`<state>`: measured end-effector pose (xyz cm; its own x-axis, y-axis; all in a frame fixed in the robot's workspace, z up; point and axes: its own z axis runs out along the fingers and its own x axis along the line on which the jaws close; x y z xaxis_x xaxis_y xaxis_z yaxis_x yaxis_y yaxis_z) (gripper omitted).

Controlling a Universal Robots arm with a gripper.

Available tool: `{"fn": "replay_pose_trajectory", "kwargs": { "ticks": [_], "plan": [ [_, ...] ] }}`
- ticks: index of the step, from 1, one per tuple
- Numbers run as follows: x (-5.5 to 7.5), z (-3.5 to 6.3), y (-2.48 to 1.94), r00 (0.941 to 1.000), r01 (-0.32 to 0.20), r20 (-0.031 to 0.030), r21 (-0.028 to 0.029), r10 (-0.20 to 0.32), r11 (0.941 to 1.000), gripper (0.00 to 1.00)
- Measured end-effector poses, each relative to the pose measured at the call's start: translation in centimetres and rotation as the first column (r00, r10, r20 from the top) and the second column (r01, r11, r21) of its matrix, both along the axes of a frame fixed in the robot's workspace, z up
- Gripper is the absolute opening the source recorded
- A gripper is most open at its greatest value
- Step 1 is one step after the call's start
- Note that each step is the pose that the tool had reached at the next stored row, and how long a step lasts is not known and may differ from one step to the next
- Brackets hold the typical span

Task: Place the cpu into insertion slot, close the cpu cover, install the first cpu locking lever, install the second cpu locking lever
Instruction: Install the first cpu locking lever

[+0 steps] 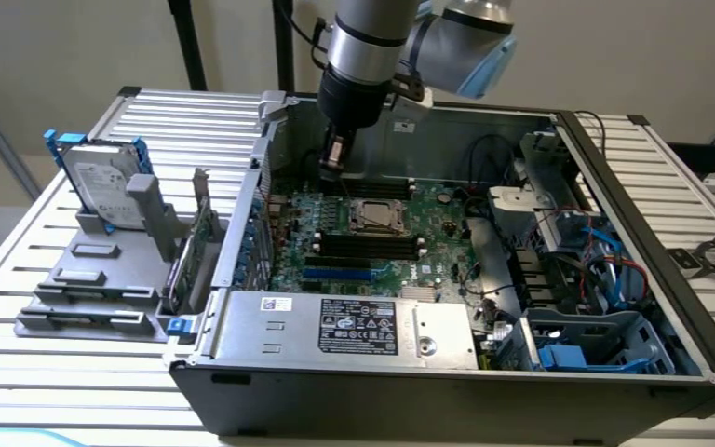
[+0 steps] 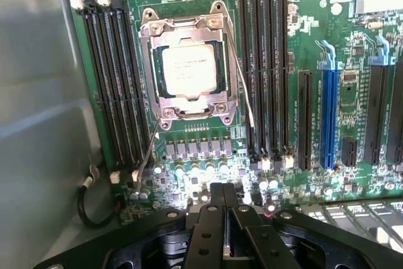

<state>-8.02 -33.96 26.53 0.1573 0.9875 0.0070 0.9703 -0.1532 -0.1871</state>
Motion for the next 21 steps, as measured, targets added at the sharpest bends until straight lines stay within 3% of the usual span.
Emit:
{"fn": "replay_pose_trajectory", "kwargs": {
  "ticks": [7,11,17,18,21],
  "plan": [
    [0.0,0.0,0.0,0.9935,0.114,-0.0003,0.0039,-0.114,0.9935,0.11],
    [-0.02,-0.01,0.0,0.9865,0.164,-0.0017,0.0138,-0.164,0.9864,0.11],
    [-0.1,-0.01,0.0,0.9765,0.215,-0.0067,0.0395,-0.215,0.9757,0.11],
    [-0.11,-0.01,0.0,0.9746,0.224,-0.0073,0.042,-0.224,0.9737,0.11],
    [-0.13,-0.02,0.0,0.9677,0.252,-0.0097,0.0424,-0.252,0.9668,0.11]
  ]
}}
